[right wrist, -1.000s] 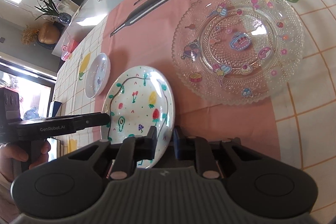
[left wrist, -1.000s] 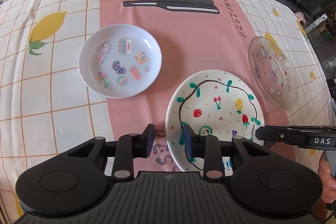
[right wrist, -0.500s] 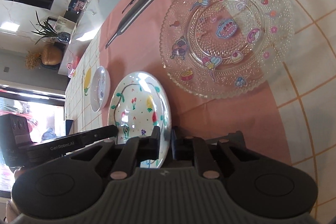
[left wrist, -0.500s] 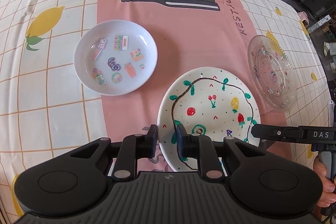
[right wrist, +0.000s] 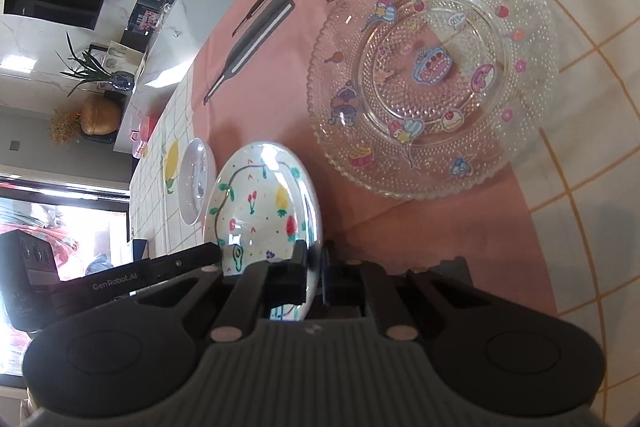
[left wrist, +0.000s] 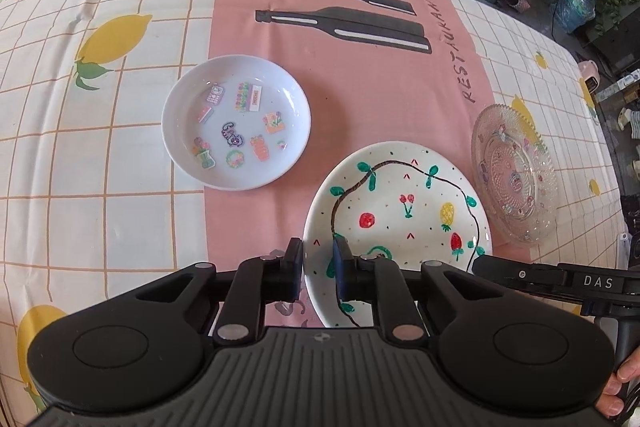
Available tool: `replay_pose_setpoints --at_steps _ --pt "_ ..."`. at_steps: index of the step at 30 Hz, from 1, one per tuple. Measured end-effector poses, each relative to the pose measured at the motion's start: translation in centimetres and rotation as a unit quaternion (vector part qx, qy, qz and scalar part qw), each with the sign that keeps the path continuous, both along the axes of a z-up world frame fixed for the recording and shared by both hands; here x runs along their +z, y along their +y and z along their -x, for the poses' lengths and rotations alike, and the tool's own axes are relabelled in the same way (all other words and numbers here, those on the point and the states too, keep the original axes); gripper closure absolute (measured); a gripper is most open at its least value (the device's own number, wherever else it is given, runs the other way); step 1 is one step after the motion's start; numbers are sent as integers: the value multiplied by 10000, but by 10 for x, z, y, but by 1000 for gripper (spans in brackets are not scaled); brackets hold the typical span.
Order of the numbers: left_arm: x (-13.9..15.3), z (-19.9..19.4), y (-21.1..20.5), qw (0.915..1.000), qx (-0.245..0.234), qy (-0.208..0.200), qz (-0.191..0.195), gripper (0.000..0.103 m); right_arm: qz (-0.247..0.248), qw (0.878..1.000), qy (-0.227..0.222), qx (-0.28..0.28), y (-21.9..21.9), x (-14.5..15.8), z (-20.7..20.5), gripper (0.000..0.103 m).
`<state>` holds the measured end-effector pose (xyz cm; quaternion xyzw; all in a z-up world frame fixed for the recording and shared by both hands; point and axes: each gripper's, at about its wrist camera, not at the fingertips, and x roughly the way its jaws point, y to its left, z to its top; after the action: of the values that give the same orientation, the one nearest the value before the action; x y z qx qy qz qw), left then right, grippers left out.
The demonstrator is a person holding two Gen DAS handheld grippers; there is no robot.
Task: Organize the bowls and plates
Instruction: 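Carry the 'Fruity' plate with both grippers toward the bowl stack and lower it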
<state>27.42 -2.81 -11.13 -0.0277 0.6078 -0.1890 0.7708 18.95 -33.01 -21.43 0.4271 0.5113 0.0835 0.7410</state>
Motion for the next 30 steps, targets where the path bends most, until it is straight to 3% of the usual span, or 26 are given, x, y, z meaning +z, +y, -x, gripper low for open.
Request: replay_pose_setpoints --at_steps 10,19,30 --pt "33 27 -14 9985 415 -283 220 88 122 9995 -294 70 -19 33 4 98" --pt "55 93 -68 9975 381 -467 360 88 395 9985 -379 70 -70 54 51 96" --pt "24 179 -105 9957 696 -297 542 88 548 9981 -271 -44 -123 39 127 96"
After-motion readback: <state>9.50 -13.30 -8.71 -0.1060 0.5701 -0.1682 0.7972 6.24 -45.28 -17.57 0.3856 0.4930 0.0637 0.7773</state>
